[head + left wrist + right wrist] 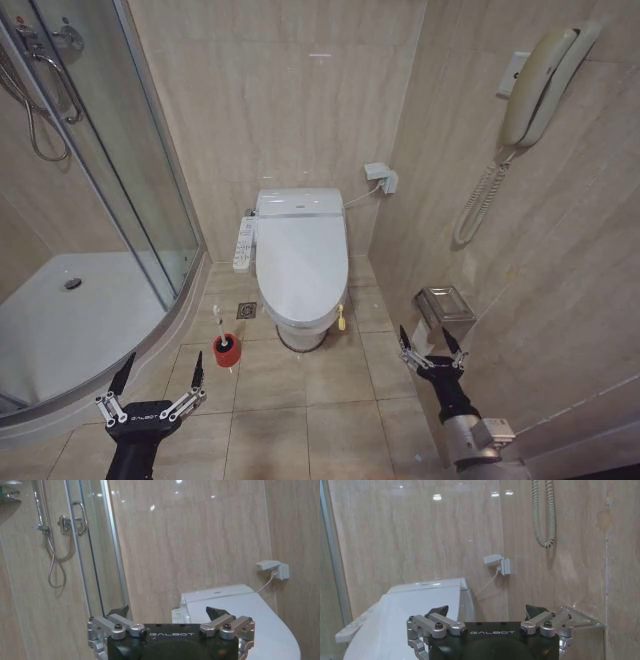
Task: Open the toilet lid, clean the toilet bowl with a toilet brush, close the toilet lid, and flush.
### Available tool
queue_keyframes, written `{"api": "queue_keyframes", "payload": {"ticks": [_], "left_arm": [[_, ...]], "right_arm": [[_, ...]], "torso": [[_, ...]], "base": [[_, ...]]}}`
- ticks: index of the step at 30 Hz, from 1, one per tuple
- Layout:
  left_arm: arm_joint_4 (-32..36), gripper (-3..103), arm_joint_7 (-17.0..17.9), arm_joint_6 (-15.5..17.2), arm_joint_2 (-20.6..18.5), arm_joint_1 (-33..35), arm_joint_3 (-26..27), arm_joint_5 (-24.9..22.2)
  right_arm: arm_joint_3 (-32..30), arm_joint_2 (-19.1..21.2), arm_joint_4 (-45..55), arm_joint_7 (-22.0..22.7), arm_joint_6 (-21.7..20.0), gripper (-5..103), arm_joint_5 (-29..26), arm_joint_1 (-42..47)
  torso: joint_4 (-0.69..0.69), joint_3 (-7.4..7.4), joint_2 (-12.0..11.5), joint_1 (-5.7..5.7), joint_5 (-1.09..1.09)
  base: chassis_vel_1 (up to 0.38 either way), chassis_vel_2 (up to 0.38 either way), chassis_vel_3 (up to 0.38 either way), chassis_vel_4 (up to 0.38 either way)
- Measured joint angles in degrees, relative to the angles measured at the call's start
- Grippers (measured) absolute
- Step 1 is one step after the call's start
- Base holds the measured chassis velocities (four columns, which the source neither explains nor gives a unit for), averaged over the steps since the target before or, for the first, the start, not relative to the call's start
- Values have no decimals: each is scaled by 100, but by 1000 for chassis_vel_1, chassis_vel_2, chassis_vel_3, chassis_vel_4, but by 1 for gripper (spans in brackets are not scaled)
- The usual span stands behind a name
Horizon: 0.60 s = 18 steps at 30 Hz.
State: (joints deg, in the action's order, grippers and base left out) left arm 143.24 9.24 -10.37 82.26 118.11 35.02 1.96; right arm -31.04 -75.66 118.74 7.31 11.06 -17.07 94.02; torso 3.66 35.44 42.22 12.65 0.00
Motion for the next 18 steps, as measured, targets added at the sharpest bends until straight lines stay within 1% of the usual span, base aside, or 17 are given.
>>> {"api": "queue_keyframes", "payload": {"ticks": [5, 12, 18], "left_arm": [[0, 100, 0, 0, 0, 0, 0, 0], [0, 100, 0, 0, 0, 0, 0, 0], [0, 100, 0, 0, 0, 0, 0, 0]], "right_arm": [[12, -70, -18, 4, 40, 100, 105, -1], [20, 33, 53, 9, 43, 100, 111, 13], [47, 23, 52, -44, 58, 100, 111, -30]], "torso": [[0, 0, 0, -1, 0], [0, 0, 0, -1, 0], [0, 0, 0, -1, 0]], "base": [[0, 0, 0, 0], [0, 0, 0, 0], [0, 0, 0, 0]]}}
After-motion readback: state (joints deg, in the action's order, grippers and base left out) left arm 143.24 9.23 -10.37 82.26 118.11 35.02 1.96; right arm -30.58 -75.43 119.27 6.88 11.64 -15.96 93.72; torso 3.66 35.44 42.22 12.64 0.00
